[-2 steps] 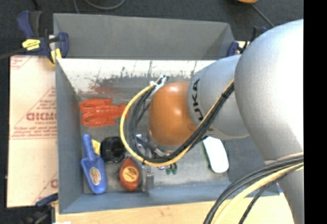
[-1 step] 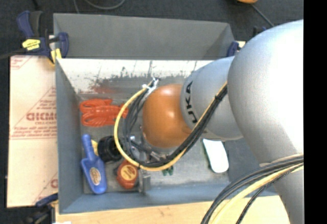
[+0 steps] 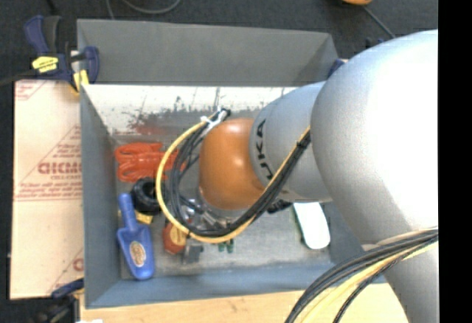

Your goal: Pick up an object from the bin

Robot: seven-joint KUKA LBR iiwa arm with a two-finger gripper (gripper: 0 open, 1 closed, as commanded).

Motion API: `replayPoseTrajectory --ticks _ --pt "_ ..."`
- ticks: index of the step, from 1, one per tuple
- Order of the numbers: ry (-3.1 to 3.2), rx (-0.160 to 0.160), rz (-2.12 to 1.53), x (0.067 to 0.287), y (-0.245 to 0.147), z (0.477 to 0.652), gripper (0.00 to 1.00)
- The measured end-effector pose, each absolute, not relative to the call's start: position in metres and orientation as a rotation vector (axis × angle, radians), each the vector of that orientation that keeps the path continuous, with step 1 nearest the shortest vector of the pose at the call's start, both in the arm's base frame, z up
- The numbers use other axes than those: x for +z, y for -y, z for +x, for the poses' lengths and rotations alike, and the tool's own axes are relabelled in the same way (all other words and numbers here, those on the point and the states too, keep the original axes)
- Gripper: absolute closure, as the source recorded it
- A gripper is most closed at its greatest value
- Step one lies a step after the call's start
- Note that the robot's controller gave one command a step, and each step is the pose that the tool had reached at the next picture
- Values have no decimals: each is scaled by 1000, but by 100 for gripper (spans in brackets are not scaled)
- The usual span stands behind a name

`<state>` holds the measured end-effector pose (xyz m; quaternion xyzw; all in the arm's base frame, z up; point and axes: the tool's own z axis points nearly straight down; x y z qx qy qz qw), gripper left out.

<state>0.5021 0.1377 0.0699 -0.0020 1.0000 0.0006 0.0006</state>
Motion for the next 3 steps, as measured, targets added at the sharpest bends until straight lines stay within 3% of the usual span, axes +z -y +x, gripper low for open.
replayPoseTrajectory --ticks 3 --pt "-3144 0 -23 77 -159 489 100"
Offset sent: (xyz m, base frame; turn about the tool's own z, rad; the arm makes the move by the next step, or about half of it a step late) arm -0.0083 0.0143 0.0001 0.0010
